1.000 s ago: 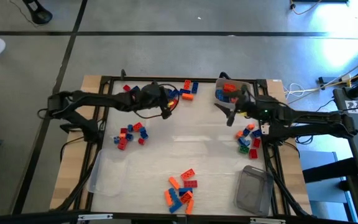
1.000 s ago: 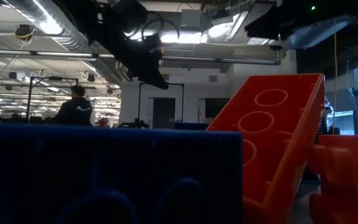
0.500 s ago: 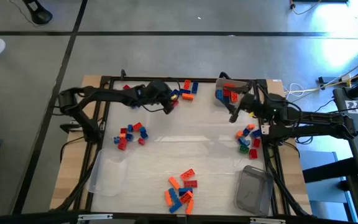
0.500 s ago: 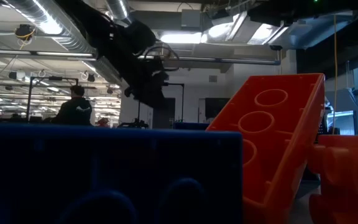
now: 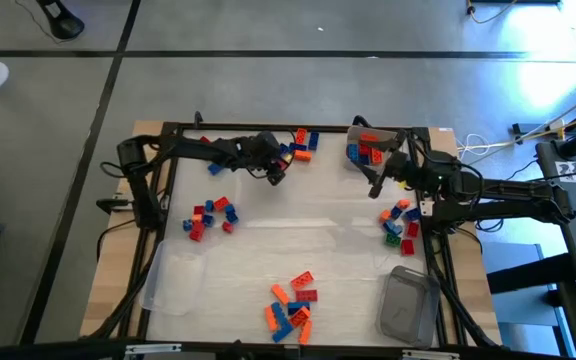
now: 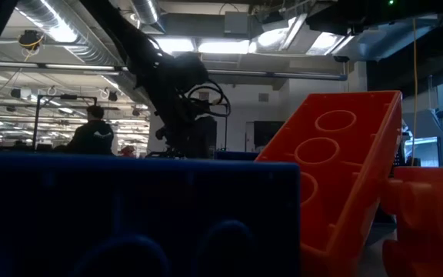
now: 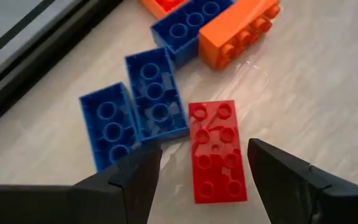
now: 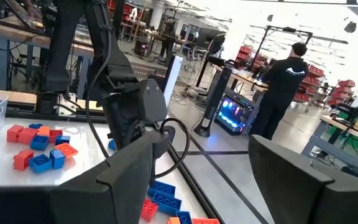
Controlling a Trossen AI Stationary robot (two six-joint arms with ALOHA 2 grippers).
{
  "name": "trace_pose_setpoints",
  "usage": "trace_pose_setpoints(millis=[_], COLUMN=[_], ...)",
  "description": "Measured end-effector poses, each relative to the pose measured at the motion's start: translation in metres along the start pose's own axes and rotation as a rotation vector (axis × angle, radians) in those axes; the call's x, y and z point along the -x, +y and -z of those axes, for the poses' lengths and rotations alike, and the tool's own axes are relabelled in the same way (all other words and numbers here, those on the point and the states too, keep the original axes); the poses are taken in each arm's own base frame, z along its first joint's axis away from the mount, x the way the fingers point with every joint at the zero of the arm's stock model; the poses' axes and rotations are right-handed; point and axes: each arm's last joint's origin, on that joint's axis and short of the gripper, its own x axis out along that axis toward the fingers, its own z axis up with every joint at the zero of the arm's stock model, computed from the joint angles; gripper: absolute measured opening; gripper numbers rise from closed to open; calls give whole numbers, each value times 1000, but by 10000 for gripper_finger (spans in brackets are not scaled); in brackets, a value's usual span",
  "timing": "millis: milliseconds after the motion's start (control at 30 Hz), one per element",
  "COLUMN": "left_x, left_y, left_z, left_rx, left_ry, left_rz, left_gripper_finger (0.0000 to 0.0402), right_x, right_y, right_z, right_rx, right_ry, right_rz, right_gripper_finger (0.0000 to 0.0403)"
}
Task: Sort blocks by size
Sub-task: Put the red game piece into the gray bin
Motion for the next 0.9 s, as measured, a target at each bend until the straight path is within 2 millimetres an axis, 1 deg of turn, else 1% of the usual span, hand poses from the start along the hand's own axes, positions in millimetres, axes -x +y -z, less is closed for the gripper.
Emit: trace_pose_setpoints(millis=[100, 900], left_x=[-2, -5], left_y=[-3, -4], left_z=[1, 6], left_rx=[-6, -19], left_ry=[3, 43], left_rz=[7, 15], left_gripper_finger=[229, 226], right_x=[0, 0], right_y=[0, 1], right_z=[0, 2], right_rx=[-1, 4], right_ry=[-4, 18], right_rz=[1, -6], right_gripper_finger=[264, 264])
